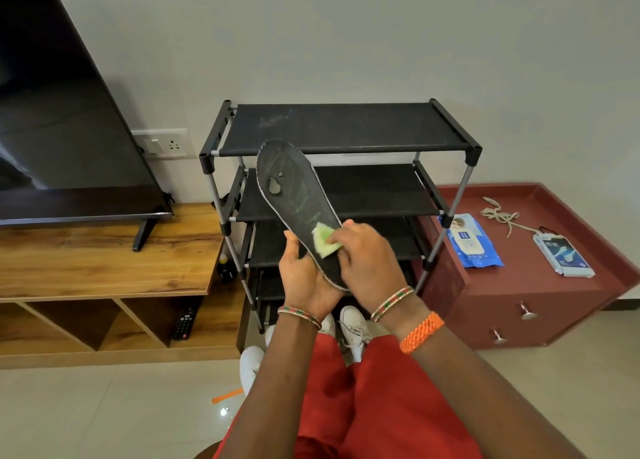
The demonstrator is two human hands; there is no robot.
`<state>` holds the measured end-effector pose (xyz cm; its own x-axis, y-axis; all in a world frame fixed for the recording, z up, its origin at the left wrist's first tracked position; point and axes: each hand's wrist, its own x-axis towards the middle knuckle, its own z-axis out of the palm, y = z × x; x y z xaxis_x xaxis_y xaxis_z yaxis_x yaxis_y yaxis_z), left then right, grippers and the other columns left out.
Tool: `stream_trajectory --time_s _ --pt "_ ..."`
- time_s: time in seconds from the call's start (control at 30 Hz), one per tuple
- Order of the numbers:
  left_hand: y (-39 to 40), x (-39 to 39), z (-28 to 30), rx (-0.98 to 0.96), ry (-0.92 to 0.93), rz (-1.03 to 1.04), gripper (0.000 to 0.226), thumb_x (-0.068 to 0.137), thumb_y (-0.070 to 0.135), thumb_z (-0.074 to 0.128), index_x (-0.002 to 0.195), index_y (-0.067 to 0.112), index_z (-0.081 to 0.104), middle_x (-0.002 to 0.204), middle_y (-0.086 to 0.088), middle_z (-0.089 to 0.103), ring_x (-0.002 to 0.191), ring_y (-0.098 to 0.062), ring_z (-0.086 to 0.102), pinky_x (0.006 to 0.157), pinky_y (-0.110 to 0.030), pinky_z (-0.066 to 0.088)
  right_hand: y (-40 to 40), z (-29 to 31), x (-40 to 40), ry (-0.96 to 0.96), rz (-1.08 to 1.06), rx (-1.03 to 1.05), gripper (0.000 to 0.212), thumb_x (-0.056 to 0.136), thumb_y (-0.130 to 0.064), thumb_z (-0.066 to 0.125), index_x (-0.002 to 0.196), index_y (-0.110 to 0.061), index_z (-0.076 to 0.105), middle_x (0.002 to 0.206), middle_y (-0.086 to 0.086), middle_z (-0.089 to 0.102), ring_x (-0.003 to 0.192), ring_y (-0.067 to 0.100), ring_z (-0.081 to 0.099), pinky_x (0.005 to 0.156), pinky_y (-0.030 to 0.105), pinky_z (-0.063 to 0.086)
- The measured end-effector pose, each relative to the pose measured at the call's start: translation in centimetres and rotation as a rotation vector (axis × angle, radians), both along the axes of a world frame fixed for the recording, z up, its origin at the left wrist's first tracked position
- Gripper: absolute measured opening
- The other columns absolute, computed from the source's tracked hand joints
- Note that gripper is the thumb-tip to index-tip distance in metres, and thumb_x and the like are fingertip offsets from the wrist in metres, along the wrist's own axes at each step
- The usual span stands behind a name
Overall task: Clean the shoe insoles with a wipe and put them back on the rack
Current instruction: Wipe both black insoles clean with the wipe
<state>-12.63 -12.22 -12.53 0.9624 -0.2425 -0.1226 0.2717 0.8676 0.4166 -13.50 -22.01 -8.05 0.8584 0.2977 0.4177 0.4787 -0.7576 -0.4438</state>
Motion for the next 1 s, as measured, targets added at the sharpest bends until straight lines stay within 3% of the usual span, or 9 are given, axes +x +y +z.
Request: stream_trajectory --time_s 0.1,0.2,0.27,0.5,0.63,0.77,0.93,1.0 --pt "0.0 -0.2 0.5 0.051 0.036 -0.022 0.078 0.09 0.068 0.023 0.128 0.009 0.055 0.131 -0.015 0.054 0.13 -0.031 0.043 0.114 -0.046 0.026 -0.4 0.0 0.7 0.006 -0.068 -0.033 0.027 0.081 0.006 0.054 0.1 -0.01 0.067 0.095 0.006 0.064 0.091 0.024 0.058 0.077 0.041 0.051" --pt "0.7 0.1 0.4 0.028 0.049 0.001 0.082 0.09 0.069 0.022 0.128 0.004 0.056 0.139 -0.016 0.049 0.13 -0.034 0.044 0.108 -0.048 0.033 0.0 0.1 -0.7 0.161 0.118 0.104 0.027 0.079 0.004 0.059 0.096 -0.014 0.072 0.094 0.002 0.068 0.089 0.017 0.062 0.083 0.037 0.052" --pt "1.0 0.4 0.4 0.001 0.047 -0.002 0.08 0.09 0.067 0.025 0.123 0.003 0.06 0.14 -0.015 0.048 0.13 -0.036 0.045 0.11 -0.049 0.03 0.0 0.2 -1.3 0.208 0.231 0.113 0.028 0.078 0.005 0.06 0.095 -0.014 0.073 0.094 0.0 0.067 0.089 0.013 0.062 0.084 0.036 0.052" --pt "0.7 1.4 1.4 0.142 -0.016 -0.112 0.072 0.093 0.059 0.03 0.143 0.007 0.035 0.14 -0.017 0.044 0.135 -0.031 0.038 0.111 -0.043 0.032 0.3 0.8 1.8 -0.072 0.054 0.14 0.027 0.08 0.006 0.057 0.098 -0.009 0.07 0.092 0.005 0.065 0.088 0.016 0.06 0.08 0.022 0.046" --pt "1.9 2.3 1.5 0.127 -0.01 -0.1 0.067 0.094 0.061 0.021 0.139 0.016 0.044 0.137 -0.016 0.051 0.12 -0.036 0.053 0.102 -0.052 0.041 -0.2 -1.4 0.3 -0.044 0.194 0.065 0.028 0.075 0.009 0.057 0.093 -0.008 0.07 0.09 0.005 0.063 0.088 0.02 0.06 0.077 0.034 0.051" --pt "1.7 2.2 1.1 0.125 -0.036 -0.128 0.067 0.094 0.06 0.021 0.139 0.016 0.044 0.139 -0.013 0.051 0.123 -0.038 0.051 0.107 -0.055 0.032 -0.6 -1.8 -0.6 -0.062 0.214 0.023 0.028 0.073 0.011 0.059 0.091 -0.007 0.07 0.088 0.006 0.064 0.086 0.021 0.06 0.075 0.036 0.053" --pt "0.3 1.9 1.2 0.158 -0.035 -0.244 0.075 0.094 0.06 0.027 0.139 0.001 0.041 0.144 -0.019 0.042 0.134 -0.031 0.04 0.113 -0.043 0.028 -0.6 -0.6 2.1 -0.159 0.001 0.151 0.027 0.076 0.01 0.059 0.093 -0.007 0.071 0.09 0.006 0.066 0.086 0.018 0.059 0.08 0.016 0.039" --pt "0.8 2.6 1.4 0.141 -0.029 -0.226 0.073 0.095 0.059 0.025 0.137 0.003 0.043 0.142 -0.019 0.044 0.133 -0.032 0.041 0.112 -0.044 0.029 -0.7 -1.0 1.9 -0.112 0.038 0.12 0.028 0.076 0.01 0.059 0.094 -0.008 0.071 0.092 0.005 0.066 0.088 0.019 0.06 0.081 0.019 0.042"
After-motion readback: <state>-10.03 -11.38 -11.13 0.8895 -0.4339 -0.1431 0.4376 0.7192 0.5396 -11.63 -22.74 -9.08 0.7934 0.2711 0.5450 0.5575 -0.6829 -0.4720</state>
